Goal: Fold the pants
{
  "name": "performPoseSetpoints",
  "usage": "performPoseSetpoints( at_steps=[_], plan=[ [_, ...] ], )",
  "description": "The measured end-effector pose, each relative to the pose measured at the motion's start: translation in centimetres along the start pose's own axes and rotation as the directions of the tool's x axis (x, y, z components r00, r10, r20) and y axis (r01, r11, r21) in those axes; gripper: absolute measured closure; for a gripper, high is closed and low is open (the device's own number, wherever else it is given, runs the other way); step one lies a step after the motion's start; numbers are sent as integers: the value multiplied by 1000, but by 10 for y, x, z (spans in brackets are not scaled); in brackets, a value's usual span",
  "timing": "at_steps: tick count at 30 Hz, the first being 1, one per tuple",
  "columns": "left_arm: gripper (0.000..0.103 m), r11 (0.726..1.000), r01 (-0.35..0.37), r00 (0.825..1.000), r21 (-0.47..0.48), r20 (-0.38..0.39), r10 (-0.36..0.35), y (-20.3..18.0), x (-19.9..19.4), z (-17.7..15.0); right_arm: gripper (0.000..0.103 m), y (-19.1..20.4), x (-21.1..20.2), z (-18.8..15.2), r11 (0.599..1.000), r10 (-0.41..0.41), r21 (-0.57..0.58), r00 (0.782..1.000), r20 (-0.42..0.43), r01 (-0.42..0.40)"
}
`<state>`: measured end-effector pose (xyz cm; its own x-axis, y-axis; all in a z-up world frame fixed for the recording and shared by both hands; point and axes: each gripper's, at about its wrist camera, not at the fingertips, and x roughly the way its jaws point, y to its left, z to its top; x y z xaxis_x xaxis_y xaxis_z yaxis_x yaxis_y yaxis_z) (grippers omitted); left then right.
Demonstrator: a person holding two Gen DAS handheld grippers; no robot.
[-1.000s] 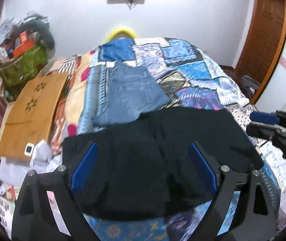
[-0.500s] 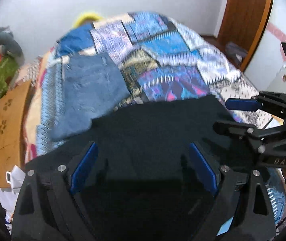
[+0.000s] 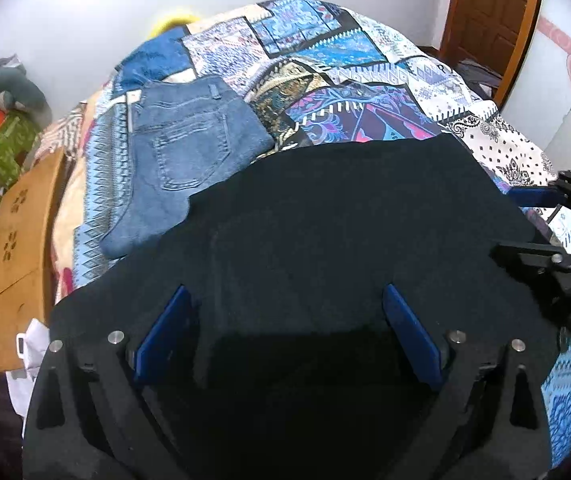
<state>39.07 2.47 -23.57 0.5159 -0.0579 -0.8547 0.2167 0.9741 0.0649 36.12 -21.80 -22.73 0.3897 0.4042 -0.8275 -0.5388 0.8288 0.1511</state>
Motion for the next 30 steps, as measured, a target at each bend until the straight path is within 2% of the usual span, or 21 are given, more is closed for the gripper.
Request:
performPoseSetpoints(
  at_steps=[8, 14, 19, 21, 26, 30],
  plan=[
    [5, 999, -49, 999, -24, 15, 49, 6, -27, -30, 28, -6, -16, -25, 995, -11, 95, 1000, 16, 9],
    [6, 994, -49, 998, -100, 35, 53, 22, -50, -48, 28, 2, -29, -25, 993, -30, 116, 999, 23, 27],
    [6, 979, -136, 984, -151, 94, 151, 39, -79, -61, 28, 33, -48, -5, 999, -24, 48, 995, 101, 20],
    [6, 973, -146, 980, -179, 109, 167, 50, -89, -66, 28, 46, -54, 3, 1000, -9, 22, 991, 131, 6],
    [6, 951, -115, 985, -286, 95, 148, 87, -105, -88, 28, 85, -60, 24, 998, 24, -61, 981, 195, -12],
    [6, 914, -58, 993, -402, 68, 93, 117, -108, -114, 28, 111, -41, 26, 992, 36, -125, 984, 176, -14]
  ],
)
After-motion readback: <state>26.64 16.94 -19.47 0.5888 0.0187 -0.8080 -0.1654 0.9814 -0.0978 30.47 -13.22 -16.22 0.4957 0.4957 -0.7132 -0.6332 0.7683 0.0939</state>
